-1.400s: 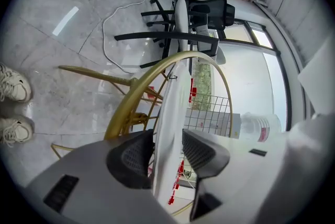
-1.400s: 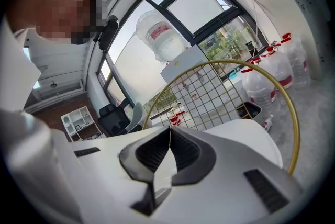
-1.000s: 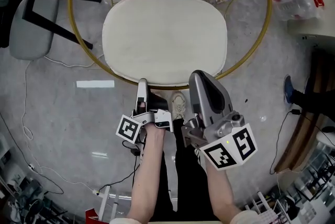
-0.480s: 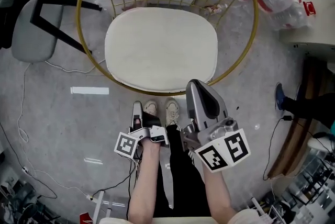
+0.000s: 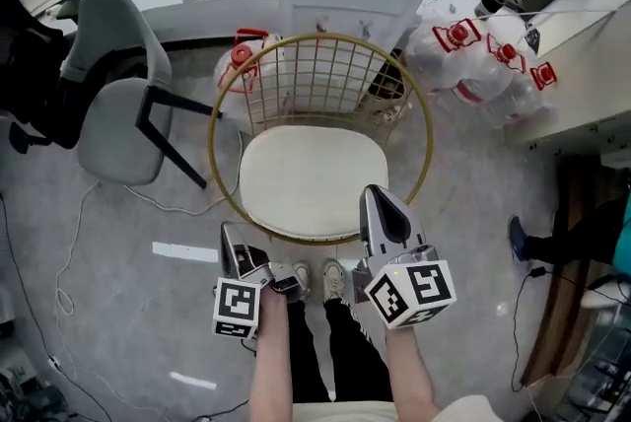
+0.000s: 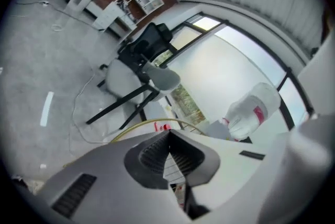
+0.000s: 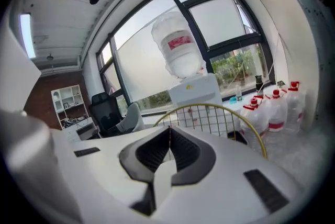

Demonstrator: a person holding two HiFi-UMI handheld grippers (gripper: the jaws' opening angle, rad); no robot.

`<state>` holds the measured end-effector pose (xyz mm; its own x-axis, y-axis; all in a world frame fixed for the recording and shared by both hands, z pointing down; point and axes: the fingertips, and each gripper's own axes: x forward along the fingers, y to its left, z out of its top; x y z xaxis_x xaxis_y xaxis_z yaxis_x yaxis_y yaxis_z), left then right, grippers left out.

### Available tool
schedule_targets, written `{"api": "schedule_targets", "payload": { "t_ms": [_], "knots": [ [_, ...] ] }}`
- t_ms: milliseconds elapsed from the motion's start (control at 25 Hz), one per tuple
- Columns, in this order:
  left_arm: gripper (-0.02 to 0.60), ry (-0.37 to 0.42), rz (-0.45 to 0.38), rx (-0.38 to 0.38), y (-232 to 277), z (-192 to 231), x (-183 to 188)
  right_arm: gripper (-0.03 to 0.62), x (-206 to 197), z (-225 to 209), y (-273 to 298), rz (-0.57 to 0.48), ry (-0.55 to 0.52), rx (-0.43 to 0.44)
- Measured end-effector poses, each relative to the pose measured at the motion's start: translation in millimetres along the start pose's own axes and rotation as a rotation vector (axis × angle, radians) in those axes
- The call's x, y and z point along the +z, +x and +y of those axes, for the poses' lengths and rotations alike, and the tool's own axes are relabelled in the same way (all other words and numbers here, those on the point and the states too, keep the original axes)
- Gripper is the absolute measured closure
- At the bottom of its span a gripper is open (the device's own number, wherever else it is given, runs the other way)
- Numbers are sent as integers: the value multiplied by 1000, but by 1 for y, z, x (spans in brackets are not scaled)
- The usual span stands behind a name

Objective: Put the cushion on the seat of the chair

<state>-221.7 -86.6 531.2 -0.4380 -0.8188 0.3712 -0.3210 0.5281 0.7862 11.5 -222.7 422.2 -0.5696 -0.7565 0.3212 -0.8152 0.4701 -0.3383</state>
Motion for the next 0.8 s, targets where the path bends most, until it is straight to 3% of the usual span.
{"api": "schedule_targets", "payload": {
  "t_ms": [200,360,520,640,720,800],
  "knots": [
    [569,189,-129,-221,2,-113,70,577,86,25,-6,-147,2,-9],
    [569,370,-151,-317,-26,-228,116,577,184,55,-33,-226,9,-20],
    [569,659,-267,-436,-72,-322,151,577,248,87,-75,-337,-97,-36],
    [569,944,-358,-536,-106,-386,162,577,286,111,-99,-422,-203,-39],
    [569,1114,-427,-596,-132,-420,164,577,299,125,-110,-450,-260,-30],
    [569,1213,-462,-629,-153,-437,164,577,299,136,-120,-447,-299,-13]
  ]
}}
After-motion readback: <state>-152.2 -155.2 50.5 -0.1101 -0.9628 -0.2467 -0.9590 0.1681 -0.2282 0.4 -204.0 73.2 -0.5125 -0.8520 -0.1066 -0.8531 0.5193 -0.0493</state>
